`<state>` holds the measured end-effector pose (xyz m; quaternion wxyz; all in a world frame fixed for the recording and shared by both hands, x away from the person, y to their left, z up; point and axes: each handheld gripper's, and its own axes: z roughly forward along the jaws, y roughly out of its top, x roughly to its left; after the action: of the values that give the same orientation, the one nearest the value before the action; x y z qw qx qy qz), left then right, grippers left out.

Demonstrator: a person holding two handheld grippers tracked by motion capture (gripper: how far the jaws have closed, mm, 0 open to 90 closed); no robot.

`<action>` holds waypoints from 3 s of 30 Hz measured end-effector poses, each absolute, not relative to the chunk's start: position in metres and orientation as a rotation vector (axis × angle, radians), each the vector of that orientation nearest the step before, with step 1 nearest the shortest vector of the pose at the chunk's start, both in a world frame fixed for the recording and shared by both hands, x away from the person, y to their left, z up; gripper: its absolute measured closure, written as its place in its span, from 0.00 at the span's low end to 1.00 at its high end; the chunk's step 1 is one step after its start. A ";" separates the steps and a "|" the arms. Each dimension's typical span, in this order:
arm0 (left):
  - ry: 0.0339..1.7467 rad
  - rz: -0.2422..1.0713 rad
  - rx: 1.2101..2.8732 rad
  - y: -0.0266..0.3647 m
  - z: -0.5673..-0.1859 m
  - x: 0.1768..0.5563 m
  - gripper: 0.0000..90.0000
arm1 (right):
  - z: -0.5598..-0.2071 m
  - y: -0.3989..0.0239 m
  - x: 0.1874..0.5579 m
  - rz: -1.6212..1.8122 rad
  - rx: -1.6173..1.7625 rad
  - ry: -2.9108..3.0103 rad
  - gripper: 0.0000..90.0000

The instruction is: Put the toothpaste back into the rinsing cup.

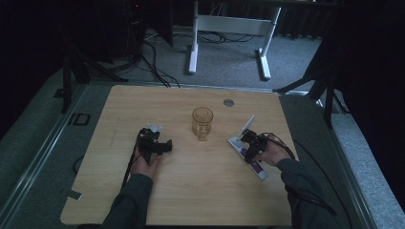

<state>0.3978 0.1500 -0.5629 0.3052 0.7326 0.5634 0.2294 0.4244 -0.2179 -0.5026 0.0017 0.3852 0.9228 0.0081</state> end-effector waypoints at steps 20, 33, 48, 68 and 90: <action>1.492 0.607 1.940 0.150 -0.563 0.398 0.14 | -0.516 -0.214 0.431 -0.059 1.263 2.908 0.64; 1.492 0.607 1.939 0.150 -0.563 0.398 0.14 | -0.515 -0.214 0.431 -0.069 1.244 2.910 0.71; 1.492 0.607 1.940 0.150 -0.563 0.398 0.14 | -0.508 -0.218 0.425 -0.065 1.216 2.884 0.80; 1.492 0.607 1.939 0.150 -0.563 0.398 0.14 | -0.476 -0.232 0.423 0.094 1.225 2.806 0.81; 1.492 0.607 1.939 0.150 -0.563 0.398 0.14 | -0.461 -0.242 0.432 0.342 1.301 2.711 0.81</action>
<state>0.3978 0.1500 -0.5629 0.3053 0.7325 0.5636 0.2293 0.4324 -0.2419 -0.4611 0.0577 0.4291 0.8943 0.1129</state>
